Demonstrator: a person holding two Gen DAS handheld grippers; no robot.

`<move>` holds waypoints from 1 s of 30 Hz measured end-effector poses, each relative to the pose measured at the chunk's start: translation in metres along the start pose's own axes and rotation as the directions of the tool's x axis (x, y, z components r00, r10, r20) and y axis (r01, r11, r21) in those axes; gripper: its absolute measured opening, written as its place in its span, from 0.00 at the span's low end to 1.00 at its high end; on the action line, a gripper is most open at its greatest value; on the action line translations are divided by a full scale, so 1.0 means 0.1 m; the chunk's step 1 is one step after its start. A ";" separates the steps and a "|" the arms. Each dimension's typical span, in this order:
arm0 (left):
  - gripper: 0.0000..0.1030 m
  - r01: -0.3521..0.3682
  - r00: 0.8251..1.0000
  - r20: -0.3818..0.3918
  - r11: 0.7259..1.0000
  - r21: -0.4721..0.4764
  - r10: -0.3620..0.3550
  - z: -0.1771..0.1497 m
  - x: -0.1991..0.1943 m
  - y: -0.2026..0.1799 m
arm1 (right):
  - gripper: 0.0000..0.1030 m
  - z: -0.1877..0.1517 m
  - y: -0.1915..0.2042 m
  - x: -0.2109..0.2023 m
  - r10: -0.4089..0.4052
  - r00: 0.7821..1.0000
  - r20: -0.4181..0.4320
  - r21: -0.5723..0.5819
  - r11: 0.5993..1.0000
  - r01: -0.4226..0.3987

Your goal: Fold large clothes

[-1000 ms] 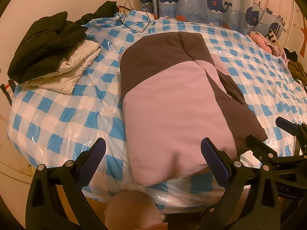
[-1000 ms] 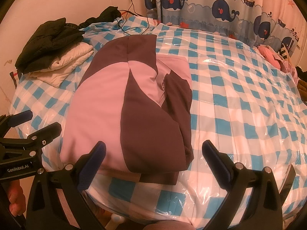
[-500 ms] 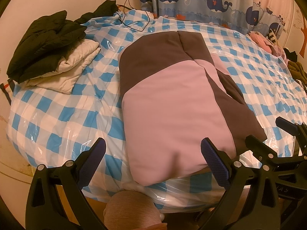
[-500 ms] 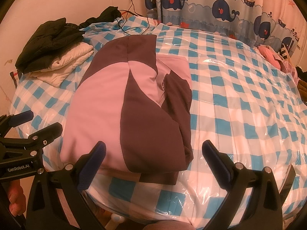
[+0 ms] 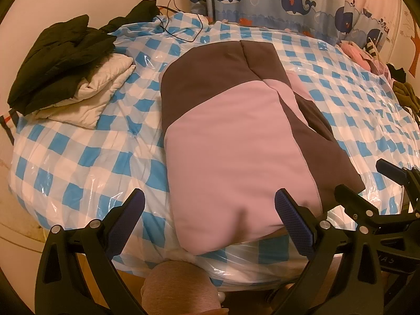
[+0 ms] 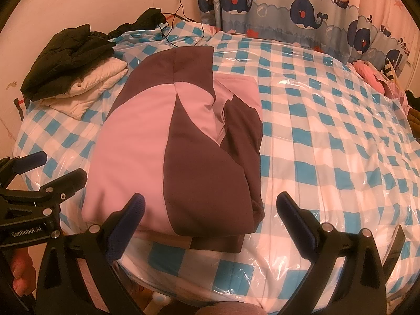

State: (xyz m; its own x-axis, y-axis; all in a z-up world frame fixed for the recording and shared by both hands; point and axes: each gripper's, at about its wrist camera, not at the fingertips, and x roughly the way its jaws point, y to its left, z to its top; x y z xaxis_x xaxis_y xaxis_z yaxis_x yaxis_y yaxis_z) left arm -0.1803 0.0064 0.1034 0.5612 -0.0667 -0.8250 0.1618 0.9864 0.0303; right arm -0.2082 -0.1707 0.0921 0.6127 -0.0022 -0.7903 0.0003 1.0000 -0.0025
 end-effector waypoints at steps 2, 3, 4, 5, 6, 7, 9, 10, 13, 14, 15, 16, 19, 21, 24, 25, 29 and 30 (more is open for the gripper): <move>0.92 0.005 1.000 -0.002 1.000 -0.002 -0.005 0.00 0.00 0.00 | 0.93 0.00 0.00 0.00 0.000 1.000 0.001 0.000 1.000 0.000; 0.92 0.007 1.000 -0.004 1.000 -0.002 -0.007 -0.01 0.01 -0.01 | 0.93 0.00 0.00 0.00 0.000 1.000 0.001 0.000 1.000 0.000; 0.92 0.007 1.000 -0.004 1.000 -0.002 -0.007 -0.02 0.02 -0.03 | 0.93 0.00 0.00 0.00 0.000 1.000 0.001 0.000 1.000 0.000; 0.92 0.006 1.000 -0.003 1.000 0.000 -0.006 -0.02 0.02 -0.03 | 0.93 0.00 0.00 0.00 0.001 1.000 0.000 0.000 1.000 -0.001; 0.92 0.005 1.000 -0.003 1.000 0.002 -0.005 -0.01 0.02 -0.03 | 0.93 0.00 0.00 0.00 0.000 1.000 0.000 0.000 1.000 0.000; 0.92 0.005 1.000 -0.003 1.000 0.002 -0.005 -0.02 0.02 -0.03 | 0.93 0.00 0.00 0.00 0.000 1.000 0.000 -0.001 1.000 0.000; 0.92 0.013 1.000 -0.007 1.000 -0.005 -0.013 -0.01 0.02 -0.02 | 0.93 0.00 0.00 0.00 0.001 1.000 0.000 0.001 1.000 -0.001; 0.92 0.033 0.999 -0.015 0.999 -0.021 -0.034 -0.02 0.03 -0.01 | 0.93 0.00 -0.01 0.00 0.001 1.000 0.000 0.002 1.000 -0.001; 0.92 0.125 0.991 -0.046 0.990 -0.072 -0.129 -0.04 0.12 0.08 | 0.93 0.00 -0.01 0.00 0.002 1.000 -0.001 0.003 1.000 -0.002; 0.92 0.163 0.985 -0.045 0.982 -0.092 -0.168 -0.05 0.14 0.11 | 0.93 -0.02 0.00 0.01 0.002 1.000 -0.001 0.004 1.000 -0.002; 0.92 0.174 0.983 -0.035 0.980 -0.100 -0.179 -0.04 0.14 0.13 | 0.93 -0.01 -0.01 0.01 0.003 1.000 -0.001 0.003 1.000 -0.003; 0.92 0.141 0.990 -0.009 0.986 -0.092 -0.142 -0.06 0.10 0.13 | 0.93 -0.01 -0.01 0.01 0.003 1.000 -0.001 0.002 1.000 -0.003; 0.92 0.055 0.998 0.039 0.997 -0.055 -0.053 -0.06 0.00 0.10 | 0.93 -0.01 -0.01 0.01 0.003 1.000 -0.002 0.005 1.000 -0.003; 0.92 0.019 0.999 0.045 0.999 -0.031 -0.018 -0.08 -0.04 0.05 | 0.93 -0.01 -0.01 0.01 0.004 1.000 0.000 0.004 1.000 -0.004; 0.92 -0.004 0.999 0.035 1.000 -0.012 0.004 -0.04 -0.04 0.01 | 0.93 -0.02 -0.02 0.00 0.005 1.000 0.003 0.003 1.000 -0.005; 0.92 -0.005 1.000 0.029 1.000 -0.006 0.005 -0.07 -0.05 -0.01 | 0.93 -0.03 -0.01 0.00 0.005 1.000 0.005 0.002 1.000 -0.005; 0.92 -0.011 1.000 0.024 1.000 -0.002 0.011 -0.03 -0.07 0.00 | 0.93 -0.08 0.02 -0.03 0.005 1.000 0.011 0.004 1.000 -0.006; 0.92 -0.012 1.000 0.026 1.000 -0.004 0.012 -0.04 -0.07 -0.01 | 0.93 -0.09 0.02 -0.04 0.006 1.000 0.011 0.006 1.000 -0.006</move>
State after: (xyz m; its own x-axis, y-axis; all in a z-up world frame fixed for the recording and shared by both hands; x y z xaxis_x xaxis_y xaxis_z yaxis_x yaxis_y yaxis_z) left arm -0.1874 0.0067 0.1071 0.5838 -0.0587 -0.8098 0.1518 0.9877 0.0379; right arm -0.2177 -0.1692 0.0897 0.6214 0.0034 -0.7835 0.0020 1.0000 0.0059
